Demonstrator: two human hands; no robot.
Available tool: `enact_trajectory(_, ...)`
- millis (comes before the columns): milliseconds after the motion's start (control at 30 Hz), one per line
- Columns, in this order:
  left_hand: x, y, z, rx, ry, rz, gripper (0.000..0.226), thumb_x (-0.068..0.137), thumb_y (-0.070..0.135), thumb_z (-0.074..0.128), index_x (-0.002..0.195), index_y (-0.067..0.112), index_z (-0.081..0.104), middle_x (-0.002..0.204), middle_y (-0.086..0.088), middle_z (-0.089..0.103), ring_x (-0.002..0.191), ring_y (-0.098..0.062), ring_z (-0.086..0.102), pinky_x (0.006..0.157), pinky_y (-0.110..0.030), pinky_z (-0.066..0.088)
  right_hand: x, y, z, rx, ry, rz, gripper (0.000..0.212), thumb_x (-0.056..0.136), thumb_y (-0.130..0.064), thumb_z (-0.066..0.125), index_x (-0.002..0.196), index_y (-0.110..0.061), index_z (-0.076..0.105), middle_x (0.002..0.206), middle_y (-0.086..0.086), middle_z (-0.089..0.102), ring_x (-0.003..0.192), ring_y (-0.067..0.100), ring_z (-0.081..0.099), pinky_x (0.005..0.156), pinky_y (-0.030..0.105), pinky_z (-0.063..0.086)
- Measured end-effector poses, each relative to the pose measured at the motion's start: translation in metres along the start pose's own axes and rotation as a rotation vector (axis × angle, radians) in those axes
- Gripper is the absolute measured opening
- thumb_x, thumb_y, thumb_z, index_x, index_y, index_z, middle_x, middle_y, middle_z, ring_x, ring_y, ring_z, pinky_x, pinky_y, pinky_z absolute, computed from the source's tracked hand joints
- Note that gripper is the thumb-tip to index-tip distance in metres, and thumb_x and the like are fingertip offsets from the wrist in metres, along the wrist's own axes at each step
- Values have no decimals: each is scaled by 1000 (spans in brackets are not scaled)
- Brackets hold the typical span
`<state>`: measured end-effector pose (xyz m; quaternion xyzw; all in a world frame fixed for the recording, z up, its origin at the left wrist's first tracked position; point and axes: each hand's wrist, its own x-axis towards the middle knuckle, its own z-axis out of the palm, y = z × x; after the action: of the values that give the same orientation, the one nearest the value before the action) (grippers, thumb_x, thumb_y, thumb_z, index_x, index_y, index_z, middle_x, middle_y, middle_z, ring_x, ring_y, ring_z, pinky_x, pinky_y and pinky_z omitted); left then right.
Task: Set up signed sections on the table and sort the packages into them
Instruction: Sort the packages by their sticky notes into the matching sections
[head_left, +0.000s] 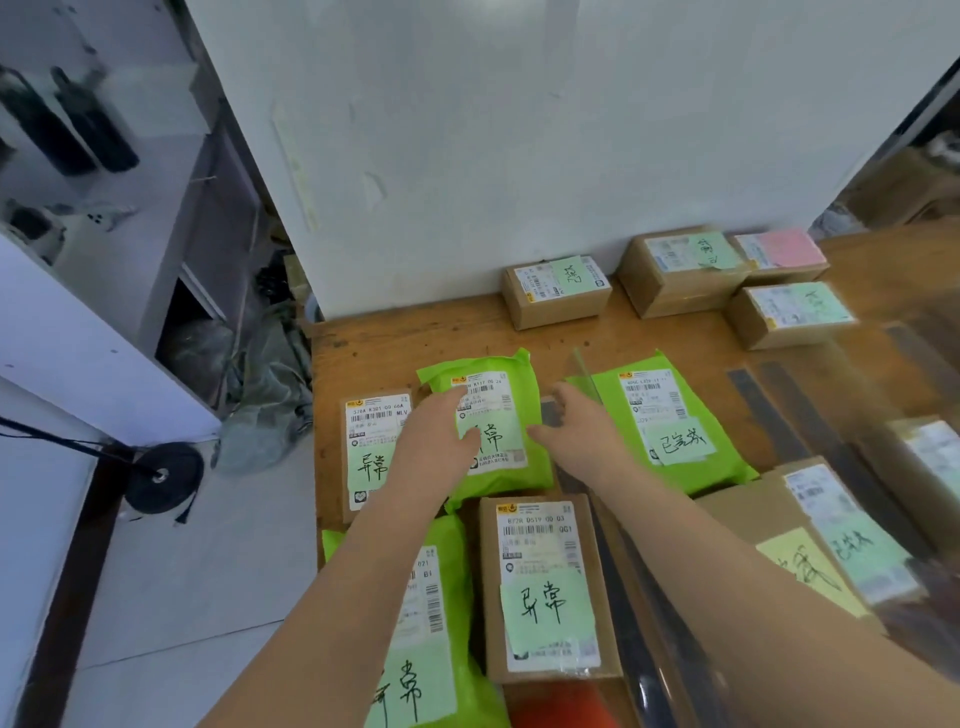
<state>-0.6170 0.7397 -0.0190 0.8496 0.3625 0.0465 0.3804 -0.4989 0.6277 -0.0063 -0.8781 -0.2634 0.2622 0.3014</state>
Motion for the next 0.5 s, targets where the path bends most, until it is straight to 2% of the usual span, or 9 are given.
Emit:
enact_trajectory(100, -7, 27, -15, 111, 13, 47, 55, 91, 25, 54, 142, 18, 34, 146, -5, 38, 135, -23, 31, 109, -38, 28, -18, -14, -30, -96, 32, -149, 49, 85, -20, 63, 131, -12, 47, 131, 7, 54, 112, 21, 52, 82, 24, 34)
enact_trajectory(267, -25, 82, -27, 320, 103, 125, 56, 92, 28, 51, 143, 17, 31, 146, -6, 37, 133, -28, 31, 105, -40, 31, -45, -14, -93, -394, 91, -267, 46, 87, -32, 57, 128, -12, 45, 134, 7, 49, 122, 28, 46, 96, 41, 42)
enact_trajectory(400, -49, 135, -13, 458, 213, 158, 55, 92, 32, 48, 142, 17, 31, 143, -4, 39, 130, -27, 34, 100, -39, 35, -66, 10, -149, -565, 146, -344, 52, 90, -34, 52, 136, -16, 39, 139, 4, 43, 127, 26, 40, 95, 40, 41)
enact_trajectory(500, -68, 175, 12, 501, 269, 173, 53, 91, 33, 47, 140, 17, 34, 140, -5, 43, 126, -28, 38, 97, -40, 37, -82, 38, -189, -636, 190, -383, 50, 89, -33, 51, 134, -15, 41, 137, 5, 45, 123, 26, 43, 94, 41, 42)
